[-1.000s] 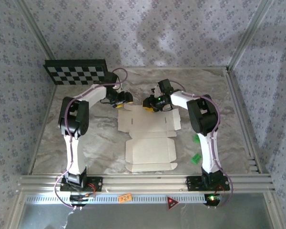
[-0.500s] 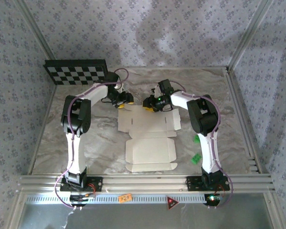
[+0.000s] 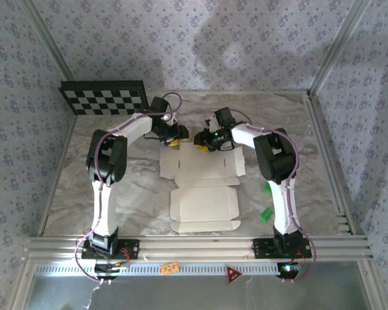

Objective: Fold the paper box

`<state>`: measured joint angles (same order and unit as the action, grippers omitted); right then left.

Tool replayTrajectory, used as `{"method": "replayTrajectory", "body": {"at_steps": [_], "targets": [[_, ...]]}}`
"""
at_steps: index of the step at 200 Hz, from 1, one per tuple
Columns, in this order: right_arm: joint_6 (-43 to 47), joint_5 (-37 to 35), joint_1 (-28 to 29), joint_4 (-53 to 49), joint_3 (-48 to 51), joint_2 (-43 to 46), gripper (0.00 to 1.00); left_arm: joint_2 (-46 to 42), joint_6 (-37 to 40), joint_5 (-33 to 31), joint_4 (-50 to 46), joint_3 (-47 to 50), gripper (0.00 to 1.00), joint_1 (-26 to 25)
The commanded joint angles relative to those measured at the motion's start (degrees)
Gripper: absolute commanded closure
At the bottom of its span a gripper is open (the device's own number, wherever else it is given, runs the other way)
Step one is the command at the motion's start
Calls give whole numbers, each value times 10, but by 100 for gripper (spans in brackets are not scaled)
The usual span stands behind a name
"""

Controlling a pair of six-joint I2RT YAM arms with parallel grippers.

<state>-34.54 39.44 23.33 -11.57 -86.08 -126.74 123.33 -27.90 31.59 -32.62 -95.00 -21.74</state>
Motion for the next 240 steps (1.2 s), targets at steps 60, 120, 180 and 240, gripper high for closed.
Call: {"method": "replayTrajectory", "body": {"at_steps": [60,120,180,240], "targets": [[4,-30,3,-54,15,-13,68,31,-42,20,72,31,50,-14],[3,-31,4,-49,21,-14,75,48,-48,-13,75,58,51,-15],[14,-40,2,-75,12,7,78,3,-46,-10,121,72,51,-18],[34,-57,-6,-111,22,113,77,-151,-5,-56,106,108,48,13]]}}
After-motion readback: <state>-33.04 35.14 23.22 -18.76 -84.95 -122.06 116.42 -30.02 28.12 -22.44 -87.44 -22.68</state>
